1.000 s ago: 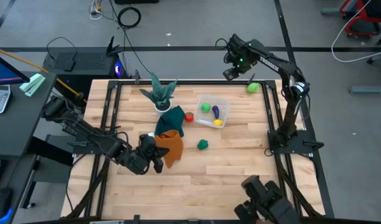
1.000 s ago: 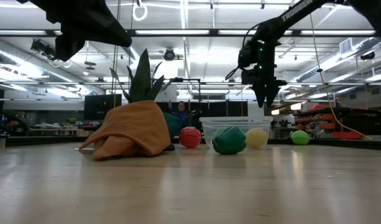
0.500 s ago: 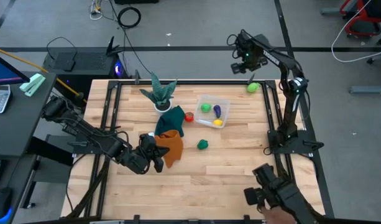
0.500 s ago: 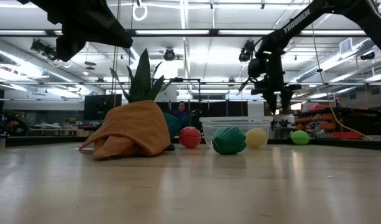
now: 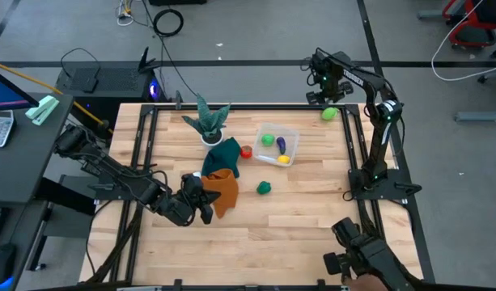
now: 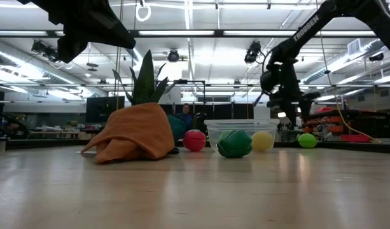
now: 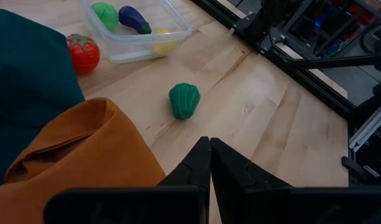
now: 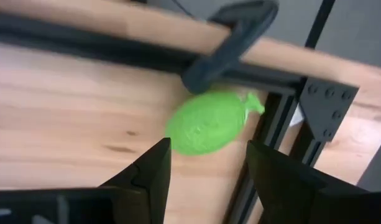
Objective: Pick and placing Produce into tupperware
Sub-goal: Put the green cantaloupe into the transparent bin
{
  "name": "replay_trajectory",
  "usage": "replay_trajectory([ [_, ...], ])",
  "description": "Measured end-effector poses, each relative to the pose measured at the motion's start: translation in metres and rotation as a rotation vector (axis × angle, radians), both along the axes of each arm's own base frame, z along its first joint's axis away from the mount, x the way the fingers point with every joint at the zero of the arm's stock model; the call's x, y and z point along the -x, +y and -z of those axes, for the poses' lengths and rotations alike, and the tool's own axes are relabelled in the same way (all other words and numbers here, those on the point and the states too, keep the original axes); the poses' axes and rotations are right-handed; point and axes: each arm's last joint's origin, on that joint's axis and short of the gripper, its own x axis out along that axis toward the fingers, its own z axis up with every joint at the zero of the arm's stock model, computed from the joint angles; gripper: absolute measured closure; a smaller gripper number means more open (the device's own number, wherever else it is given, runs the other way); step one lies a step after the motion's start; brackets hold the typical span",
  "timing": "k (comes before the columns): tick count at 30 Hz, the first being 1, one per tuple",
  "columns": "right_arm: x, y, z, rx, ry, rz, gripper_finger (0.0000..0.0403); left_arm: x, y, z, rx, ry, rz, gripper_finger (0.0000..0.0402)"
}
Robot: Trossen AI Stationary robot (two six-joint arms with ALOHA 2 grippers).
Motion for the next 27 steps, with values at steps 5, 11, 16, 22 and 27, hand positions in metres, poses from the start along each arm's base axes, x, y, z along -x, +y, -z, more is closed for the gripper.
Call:
replay_trajectory([
  [5,0.004,0.007,0.018,-0.059,0.027,-0.026,0.0203,0.000,0.000,0.000,0.000,0.000,0.000,0.0378],
  [11,0.003,0.006,0.021,-0.044,0.017,-0.051,0.0136,0.000,0.000,0.000,0.001,-0.001,0.000,0.0383],
  [16,0.002,0.004,0.020,-0.013,0.004,-0.034,0.0077,0.000,0.000,0.000,0.001,0.000,0.000,0.0389],
  [22,0.003,0.003,0.025,0.010,0.003,-0.023,0.0040,0.000,0.000,0.000,0.001,-0.001,0.000,0.0385],
  [27,0.007,0.007,0.037,-0.010,0.034,-0.011,0.0035,0.000,0.000,0.000,0.002,-0.001,0.000,0.0377],
])
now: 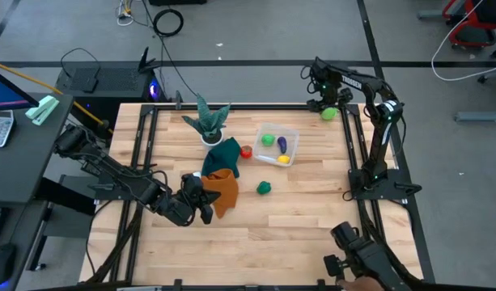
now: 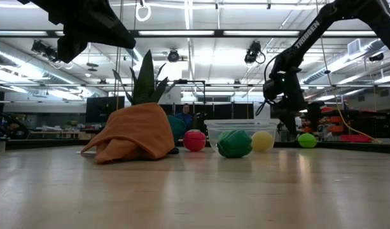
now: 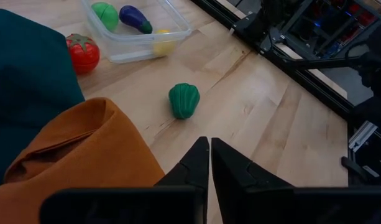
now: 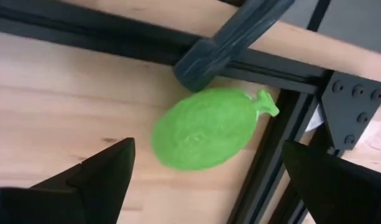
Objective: Pick and placing Produce into tupperware
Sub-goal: Put the green cantaloupe into the transparent bin
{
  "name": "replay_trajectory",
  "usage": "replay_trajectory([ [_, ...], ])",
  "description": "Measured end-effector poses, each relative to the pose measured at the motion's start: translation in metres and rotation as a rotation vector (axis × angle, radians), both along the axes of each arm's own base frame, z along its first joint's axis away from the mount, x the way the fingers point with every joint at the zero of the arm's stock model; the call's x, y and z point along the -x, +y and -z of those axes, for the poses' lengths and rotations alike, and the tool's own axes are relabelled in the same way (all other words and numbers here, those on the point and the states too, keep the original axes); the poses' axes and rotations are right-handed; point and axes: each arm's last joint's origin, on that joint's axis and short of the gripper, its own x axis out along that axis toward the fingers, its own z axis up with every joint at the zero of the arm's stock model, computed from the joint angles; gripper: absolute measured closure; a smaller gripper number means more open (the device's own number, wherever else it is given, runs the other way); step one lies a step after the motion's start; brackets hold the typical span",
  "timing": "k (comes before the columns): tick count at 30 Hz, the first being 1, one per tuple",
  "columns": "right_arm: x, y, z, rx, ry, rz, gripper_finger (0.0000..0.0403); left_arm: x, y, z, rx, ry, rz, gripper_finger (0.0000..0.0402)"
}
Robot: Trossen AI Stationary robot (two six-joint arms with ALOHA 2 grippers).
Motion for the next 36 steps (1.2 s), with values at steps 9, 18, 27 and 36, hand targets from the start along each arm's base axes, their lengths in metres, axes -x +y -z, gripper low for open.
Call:
replay_trajectory([
  [9,0.000,-0.002,0.007,0.068,0.028,0.063,0.0036,0.000,0.000,0.000,0.024,-0.010,-0.011,0.0389],
  [18,-0.002,0.000,0.007,0.107,0.038,0.210,0.0037,0.000,0.000,0.000,0.024,-0.010,-0.011,0.0378],
  [27,-0.010,0.005,0.007,0.140,0.031,0.377,0.0055,0.000,0.000,0.000,0.024,-0.010,-0.011,0.0388],
  [36,-0.012,0.005,0.007,0.156,0.012,0.483,0.0059,0.000,0.000,0.000,0.024,-0.010,-0.010,0.0379],
])
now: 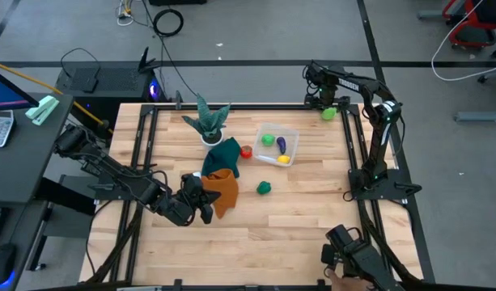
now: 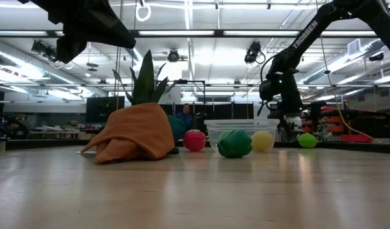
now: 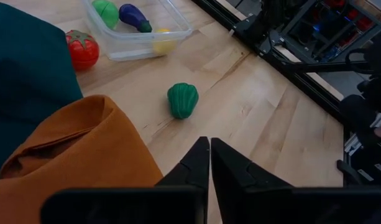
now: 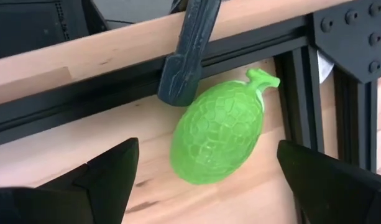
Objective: Pick and placing Produce into tupperware
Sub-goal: Put the green cantaloupe into the transparent bin
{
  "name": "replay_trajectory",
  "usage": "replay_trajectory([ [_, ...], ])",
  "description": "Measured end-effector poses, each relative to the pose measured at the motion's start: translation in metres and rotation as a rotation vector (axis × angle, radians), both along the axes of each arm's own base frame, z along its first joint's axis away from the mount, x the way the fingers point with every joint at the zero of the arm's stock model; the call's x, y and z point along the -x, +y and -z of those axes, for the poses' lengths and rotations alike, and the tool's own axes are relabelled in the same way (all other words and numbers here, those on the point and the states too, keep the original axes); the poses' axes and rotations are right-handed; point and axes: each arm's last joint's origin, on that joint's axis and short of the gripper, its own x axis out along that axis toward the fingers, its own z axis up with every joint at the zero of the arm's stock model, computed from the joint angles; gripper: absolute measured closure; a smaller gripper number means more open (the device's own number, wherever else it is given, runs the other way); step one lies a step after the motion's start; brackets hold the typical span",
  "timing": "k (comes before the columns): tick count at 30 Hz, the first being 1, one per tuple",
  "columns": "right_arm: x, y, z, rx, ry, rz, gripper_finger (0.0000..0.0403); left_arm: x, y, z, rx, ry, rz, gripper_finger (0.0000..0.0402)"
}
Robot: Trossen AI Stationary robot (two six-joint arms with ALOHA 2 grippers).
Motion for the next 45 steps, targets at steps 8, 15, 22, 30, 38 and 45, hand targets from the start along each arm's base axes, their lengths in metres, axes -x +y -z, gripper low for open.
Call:
replay_trajectory([
  [8,0.013,0.010,0.025,-0.077,0.005,0.005,0.0063,0.000,0.000,0.000,0.000,0.000,0.000,0.0385],
  [15,0.011,0.012,0.033,-0.032,0.035,-0.023,0.0062,0.001,-0.003,0.000,0.009,-0.002,0.013,0.0387],
  [22,0.013,0.004,0.032,0.018,0.006,-0.008,0.0064,0.001,-0.003,0.000,0.033,-0.005,0.016,0.0377],
  [30,0.014,0.002,0.032,0.030,0.001,-0.009,0.0089,0.001,-0.004,0.000,0.040,-0.008,0.013,0.0389],
  [38,0.015,0.001,0.032,0.033,0.003,-0.015,0.0187,0.001,-0.004,0.000,0.041,-0.008,0.013,0.0381],
  [45,0.011,0.004,0.031,0.029,0.009,-0.030,0.0220,0.001,-0.004,0.000,0.040,-0.008,0.014,0.0384],
])
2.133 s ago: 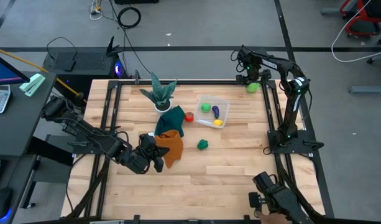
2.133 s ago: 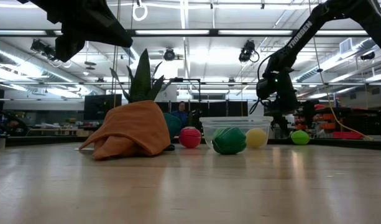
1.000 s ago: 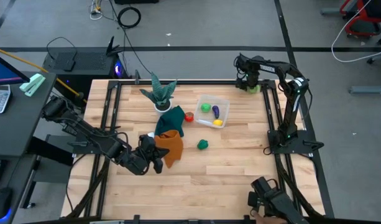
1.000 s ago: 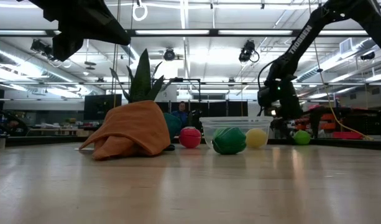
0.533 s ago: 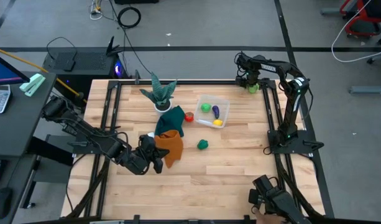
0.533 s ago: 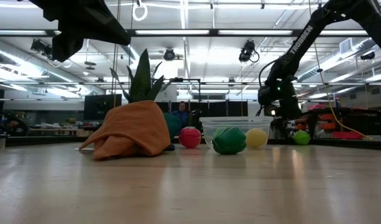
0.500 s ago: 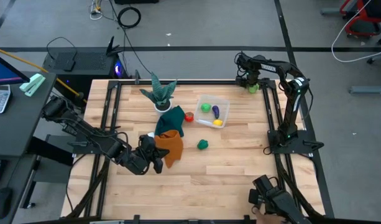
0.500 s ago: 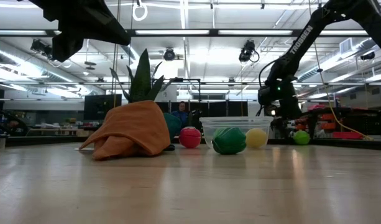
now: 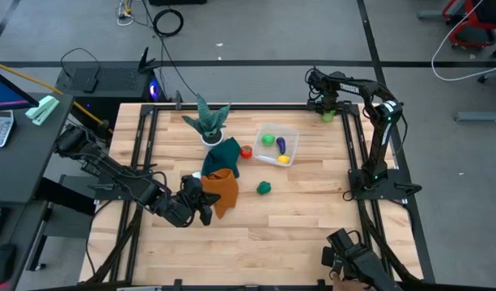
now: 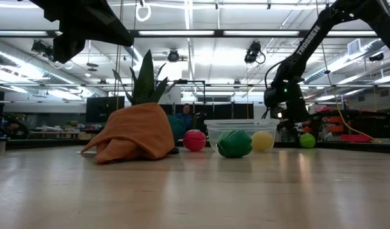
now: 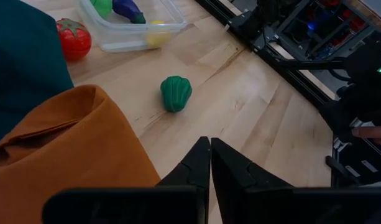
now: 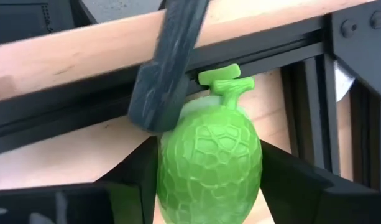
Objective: Pick and placing Produce into tupperware
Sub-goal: Put the green cantaloupe into the transparent bin
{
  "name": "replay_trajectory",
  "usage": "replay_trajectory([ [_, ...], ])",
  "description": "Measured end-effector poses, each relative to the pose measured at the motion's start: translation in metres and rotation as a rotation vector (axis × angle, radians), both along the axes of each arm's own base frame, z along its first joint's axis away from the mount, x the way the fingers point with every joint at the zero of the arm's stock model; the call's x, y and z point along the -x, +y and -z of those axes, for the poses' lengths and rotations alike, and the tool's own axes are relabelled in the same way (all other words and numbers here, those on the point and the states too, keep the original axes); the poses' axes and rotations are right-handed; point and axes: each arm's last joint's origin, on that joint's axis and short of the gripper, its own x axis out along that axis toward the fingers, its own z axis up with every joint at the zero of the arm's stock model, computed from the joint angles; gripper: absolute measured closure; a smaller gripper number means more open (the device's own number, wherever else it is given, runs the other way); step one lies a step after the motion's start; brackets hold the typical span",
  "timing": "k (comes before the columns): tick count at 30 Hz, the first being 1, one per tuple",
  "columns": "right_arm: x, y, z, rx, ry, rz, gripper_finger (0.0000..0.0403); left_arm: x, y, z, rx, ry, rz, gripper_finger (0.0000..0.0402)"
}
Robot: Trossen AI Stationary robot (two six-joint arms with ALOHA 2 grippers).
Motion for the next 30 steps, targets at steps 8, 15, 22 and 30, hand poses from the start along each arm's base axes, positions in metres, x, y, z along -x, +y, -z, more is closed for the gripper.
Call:
replay_trajectory([
  [8,-0.008,0.012,-0.024,0.021,-0.059,-0.058,0.0186,0.000,0.000,0.000,-0.009,0.006,0.003,0.0386],
  [15,-0.012,0.032,-0.061,0.043,-0.155,-0.114,0.0195,0.000,0.000,0.001,-0.018,0.011,0.007,0.0378],
  [22,-0.016,0.066,-0.092,-0.038,-0.223,-0.226,0.0199,0.000,0.000,0.001,-0.029,0.015,0.012,0.0389],
  [30,-0.026,0.102,-0.117,-0.060,-0.244,-0.344,0.0198,0.000,0.000,0.001,-0.040,0.019,0.018,0.0381],
])
